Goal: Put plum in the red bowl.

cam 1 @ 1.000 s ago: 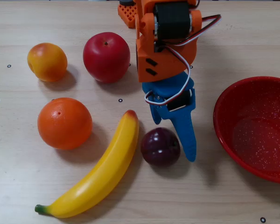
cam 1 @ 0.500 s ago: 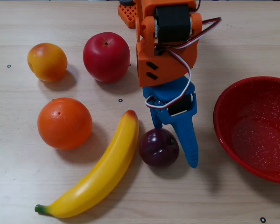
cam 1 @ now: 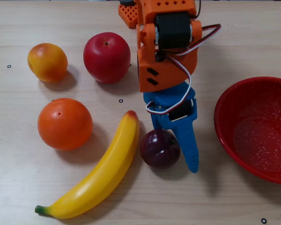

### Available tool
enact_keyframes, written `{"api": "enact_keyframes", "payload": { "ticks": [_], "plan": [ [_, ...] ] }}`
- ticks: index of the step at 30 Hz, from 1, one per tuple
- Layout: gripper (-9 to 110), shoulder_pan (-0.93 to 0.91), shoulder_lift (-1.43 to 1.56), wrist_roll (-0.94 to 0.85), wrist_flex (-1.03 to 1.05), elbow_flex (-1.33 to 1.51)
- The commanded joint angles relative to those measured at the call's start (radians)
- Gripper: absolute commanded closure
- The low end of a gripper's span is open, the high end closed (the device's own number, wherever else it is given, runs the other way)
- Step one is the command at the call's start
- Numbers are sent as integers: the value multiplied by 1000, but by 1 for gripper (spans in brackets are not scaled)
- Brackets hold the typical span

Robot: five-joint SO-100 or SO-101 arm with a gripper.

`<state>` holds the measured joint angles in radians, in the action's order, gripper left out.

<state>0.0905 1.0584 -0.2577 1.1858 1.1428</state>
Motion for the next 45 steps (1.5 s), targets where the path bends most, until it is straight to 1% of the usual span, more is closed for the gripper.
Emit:
{"api": "enact_keyframes", "payload": {
  "ticks": [1,45],
  "plan": [
    [53,-6,52,-21,-25,-71],
    [54,-43,20,-43,-100,-8]
  ]
}}
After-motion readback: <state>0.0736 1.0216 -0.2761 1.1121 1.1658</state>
